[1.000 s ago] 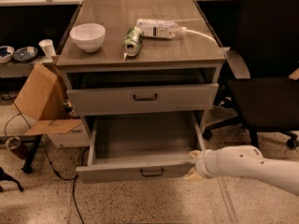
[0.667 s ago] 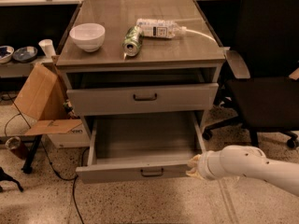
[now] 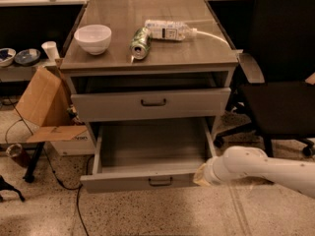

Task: Close middle drawer

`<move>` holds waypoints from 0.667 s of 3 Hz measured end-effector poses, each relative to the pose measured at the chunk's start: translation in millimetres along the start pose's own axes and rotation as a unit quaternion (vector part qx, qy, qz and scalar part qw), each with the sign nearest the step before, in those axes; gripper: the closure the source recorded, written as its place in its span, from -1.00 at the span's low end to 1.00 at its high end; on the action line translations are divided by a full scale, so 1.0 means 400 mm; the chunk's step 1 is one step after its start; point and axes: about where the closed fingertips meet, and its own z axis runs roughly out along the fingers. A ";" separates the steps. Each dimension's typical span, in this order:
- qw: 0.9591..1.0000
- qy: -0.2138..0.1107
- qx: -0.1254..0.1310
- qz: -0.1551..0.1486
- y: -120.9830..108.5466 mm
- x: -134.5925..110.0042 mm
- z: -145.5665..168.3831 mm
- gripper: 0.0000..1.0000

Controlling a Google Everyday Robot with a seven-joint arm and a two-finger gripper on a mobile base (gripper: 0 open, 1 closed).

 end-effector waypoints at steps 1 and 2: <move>1.000 0.012 -0.007 0.009 -0.015 0.015 0.031 0.42; 0.999 0.037 -0.010 0.038 -0.057 0.070 0.082 -0.03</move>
Offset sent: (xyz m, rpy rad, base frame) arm 0.0521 -0.0549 -0.0861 -0.1099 0.1511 -0.1818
